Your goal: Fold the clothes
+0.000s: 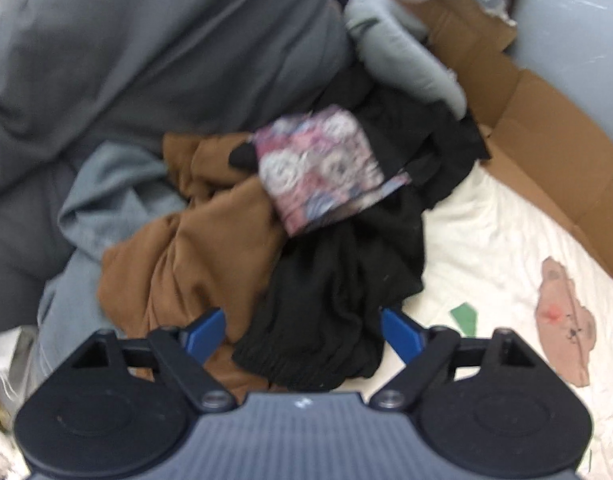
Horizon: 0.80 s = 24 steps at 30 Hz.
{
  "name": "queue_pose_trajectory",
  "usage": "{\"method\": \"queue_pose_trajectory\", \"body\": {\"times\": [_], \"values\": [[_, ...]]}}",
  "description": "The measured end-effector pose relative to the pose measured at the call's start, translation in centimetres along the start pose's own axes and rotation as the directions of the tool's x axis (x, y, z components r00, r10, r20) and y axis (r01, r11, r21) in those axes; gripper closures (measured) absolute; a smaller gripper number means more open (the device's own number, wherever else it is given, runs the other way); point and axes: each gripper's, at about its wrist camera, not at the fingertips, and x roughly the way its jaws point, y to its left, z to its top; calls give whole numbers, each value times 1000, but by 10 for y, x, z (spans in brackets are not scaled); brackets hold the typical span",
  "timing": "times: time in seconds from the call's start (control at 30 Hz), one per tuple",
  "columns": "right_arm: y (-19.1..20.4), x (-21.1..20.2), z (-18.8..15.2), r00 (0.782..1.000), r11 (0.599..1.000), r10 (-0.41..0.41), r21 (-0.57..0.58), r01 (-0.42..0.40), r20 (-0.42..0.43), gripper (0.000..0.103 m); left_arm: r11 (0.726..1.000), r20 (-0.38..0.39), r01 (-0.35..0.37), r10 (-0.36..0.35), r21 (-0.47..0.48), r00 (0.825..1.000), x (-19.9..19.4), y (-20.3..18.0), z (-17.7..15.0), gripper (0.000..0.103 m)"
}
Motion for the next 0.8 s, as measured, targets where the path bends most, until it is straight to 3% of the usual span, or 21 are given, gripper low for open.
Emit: {"method": "queue_pose_trajectory", "body": {"times": [0.4, 0.53, 0.67, 0.8], "values": [[-4, 53, -23, 996, 999, 46, -24, -48, -70, 12, 999, -69, -39, 38, -18, 997, 60, 23, -28, 15], [-5, 61, -34, 993, 999, 49, -18, -51, -108, 12, 997, -74, -11, 6, -72, 997, 77, 33, -34, 15], [-4, 68, -40, 989, 998, 54, -15, -57, -136, 12, 990, -71, 40, -50, -134, 996, 86, 36, -37, 29], [0, 68, -41, 989, 997, 57, -35, -63, -134, 12, 983, -50, 87, -96, -160, 994, 81, 38, -42, 54]]}}
